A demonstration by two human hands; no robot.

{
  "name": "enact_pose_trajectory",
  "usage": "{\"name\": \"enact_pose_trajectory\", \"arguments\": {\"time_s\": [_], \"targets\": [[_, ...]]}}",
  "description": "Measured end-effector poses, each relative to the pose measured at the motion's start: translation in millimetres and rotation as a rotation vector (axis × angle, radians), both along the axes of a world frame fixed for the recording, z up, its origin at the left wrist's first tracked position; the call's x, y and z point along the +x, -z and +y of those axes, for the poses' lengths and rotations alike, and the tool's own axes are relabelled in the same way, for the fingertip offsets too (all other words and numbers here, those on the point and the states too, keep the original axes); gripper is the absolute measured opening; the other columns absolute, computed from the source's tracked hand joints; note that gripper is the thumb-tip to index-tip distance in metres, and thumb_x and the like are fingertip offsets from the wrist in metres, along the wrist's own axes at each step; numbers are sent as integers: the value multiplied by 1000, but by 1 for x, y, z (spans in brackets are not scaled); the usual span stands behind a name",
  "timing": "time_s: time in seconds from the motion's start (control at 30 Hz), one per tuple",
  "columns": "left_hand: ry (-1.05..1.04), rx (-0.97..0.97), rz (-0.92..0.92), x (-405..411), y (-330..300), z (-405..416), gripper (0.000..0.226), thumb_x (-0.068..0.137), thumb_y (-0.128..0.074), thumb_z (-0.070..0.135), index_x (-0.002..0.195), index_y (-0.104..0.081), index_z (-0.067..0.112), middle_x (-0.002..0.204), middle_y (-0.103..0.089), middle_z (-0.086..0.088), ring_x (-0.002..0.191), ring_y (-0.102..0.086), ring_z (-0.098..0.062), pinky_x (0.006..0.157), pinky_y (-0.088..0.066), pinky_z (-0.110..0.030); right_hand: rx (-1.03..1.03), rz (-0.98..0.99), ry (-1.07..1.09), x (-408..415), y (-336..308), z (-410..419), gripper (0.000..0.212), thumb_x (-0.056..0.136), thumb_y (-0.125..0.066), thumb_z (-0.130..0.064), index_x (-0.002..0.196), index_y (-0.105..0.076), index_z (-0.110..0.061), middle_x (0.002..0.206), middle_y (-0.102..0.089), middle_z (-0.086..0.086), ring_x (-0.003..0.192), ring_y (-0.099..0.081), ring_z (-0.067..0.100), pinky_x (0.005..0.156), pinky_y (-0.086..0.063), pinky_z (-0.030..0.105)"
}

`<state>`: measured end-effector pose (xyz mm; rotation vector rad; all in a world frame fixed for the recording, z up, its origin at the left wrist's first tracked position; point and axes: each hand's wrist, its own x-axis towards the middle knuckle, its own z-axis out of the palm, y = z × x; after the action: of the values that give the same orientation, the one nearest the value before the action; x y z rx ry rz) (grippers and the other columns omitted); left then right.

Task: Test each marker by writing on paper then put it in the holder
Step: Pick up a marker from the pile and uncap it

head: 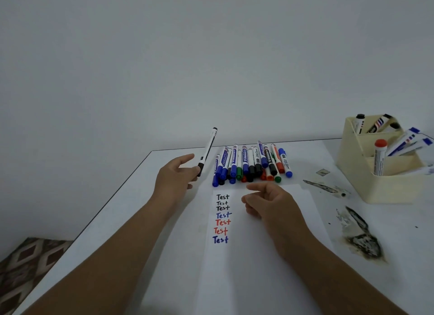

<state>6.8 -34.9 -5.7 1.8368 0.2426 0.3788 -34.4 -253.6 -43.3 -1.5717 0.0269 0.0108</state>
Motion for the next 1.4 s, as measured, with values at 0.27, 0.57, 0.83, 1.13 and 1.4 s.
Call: {"name": "enact_pose_trajectory", "arguments": {"time_s": [0.27,0.57,0.83,1.13,1.4], "targets": [[262,75,-173,-51,10,-18,50,85,-74,0,115,-69,39,91,-73,-3,87,-68,-30,82,-55,-31,210,-20,7,-3,-9,0,53,85,-76,-39,132,-53,-34,86,-76,3,79,-70,21,72,-62,36],[413,703,-302,-59,22,-23,51,94,-60,10,136,-55,38,106,-56,16,95,-55,-6,75,-43,-10,233,-26,-27,-9,-11,-4,20,88,-72,-22,104,-71,-9,83,-75,10,66,-63,21,62,-55,32],[458,908,-76,-61,16,-34,29,105,-34,42,126,-53,34,104,-61,11,93,-56,-8,83,-48,-28,169,-80,-96,-12,-10,-4,12,92,-67,-15,103,-70,-11,84,-77,10,67,-70,21,63,-57,31],[479,1035,-68,-62,9,-34,38,104,-28,48,134,-48,34,103,-64,10,90,-60,-11,76,-47,-26,251,-15,-94,-12,-14,-2,15,88,-67,-20,97,-70,-8,79,-76,14,62,-69,22,58,-57,29],[500,851,-72,-58,9,-22,38,92,-46,65,125,-57,49,83,-66,12,75,-62,-11,63,-45,-24,235,-37,-66,-16,-14,0,18,94,-62,-21,103,-69,-7,81,-76,13,67,-70,23,61,-57,32]]}}
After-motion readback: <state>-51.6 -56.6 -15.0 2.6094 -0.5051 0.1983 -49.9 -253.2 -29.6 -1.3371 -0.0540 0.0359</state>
